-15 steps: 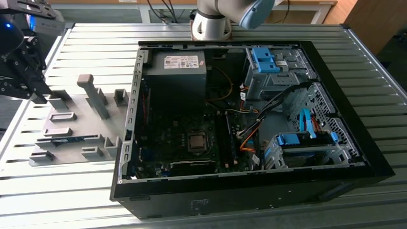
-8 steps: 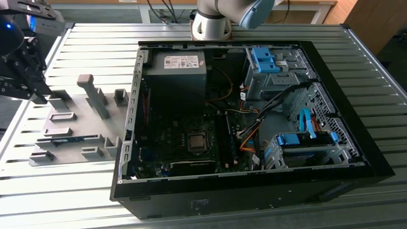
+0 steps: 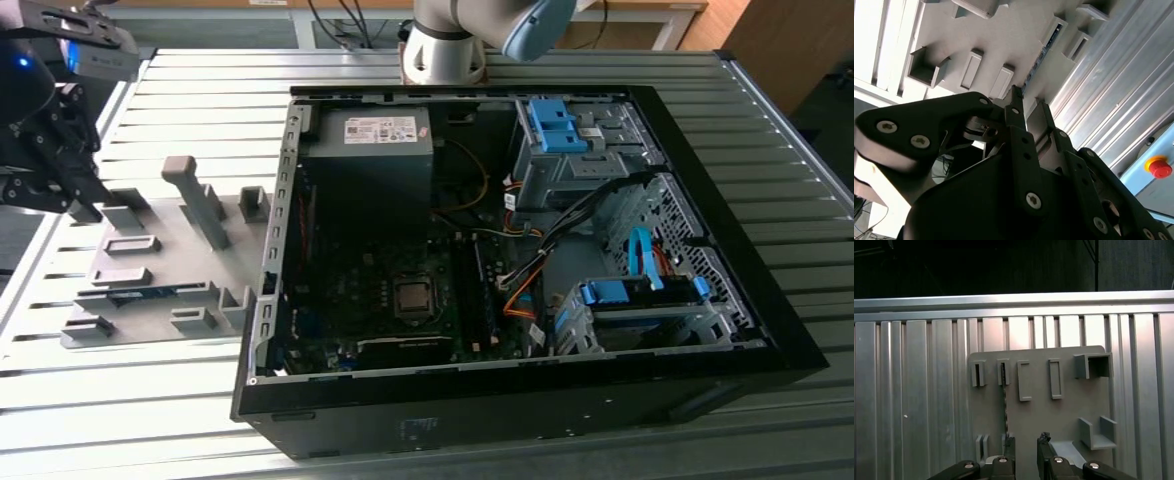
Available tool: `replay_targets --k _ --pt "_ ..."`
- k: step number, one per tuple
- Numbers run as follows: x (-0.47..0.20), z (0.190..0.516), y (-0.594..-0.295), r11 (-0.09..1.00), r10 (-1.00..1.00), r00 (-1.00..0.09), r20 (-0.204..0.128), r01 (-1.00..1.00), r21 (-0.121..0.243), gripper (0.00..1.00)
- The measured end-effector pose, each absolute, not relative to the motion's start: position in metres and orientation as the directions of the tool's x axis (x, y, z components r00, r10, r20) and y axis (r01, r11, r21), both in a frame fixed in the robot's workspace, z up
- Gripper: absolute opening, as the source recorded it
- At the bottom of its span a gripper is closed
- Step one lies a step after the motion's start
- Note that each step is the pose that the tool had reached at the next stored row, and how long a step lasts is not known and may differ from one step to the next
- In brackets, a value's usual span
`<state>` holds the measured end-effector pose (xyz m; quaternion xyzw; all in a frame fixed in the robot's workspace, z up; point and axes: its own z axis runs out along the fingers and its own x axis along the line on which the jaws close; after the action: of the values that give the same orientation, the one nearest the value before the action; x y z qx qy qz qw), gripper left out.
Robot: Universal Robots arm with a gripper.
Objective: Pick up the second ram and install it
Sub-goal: 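Pick up the second ram and move it above second insertion slot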
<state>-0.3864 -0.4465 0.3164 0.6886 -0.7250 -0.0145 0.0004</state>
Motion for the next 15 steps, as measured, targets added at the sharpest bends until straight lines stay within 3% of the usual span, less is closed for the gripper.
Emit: replay_targets --k 15 --pt "-0.390 0.289 -0.453 0.055 -0.998 -0.055 -0.019 -0.998 0.021 0.31"
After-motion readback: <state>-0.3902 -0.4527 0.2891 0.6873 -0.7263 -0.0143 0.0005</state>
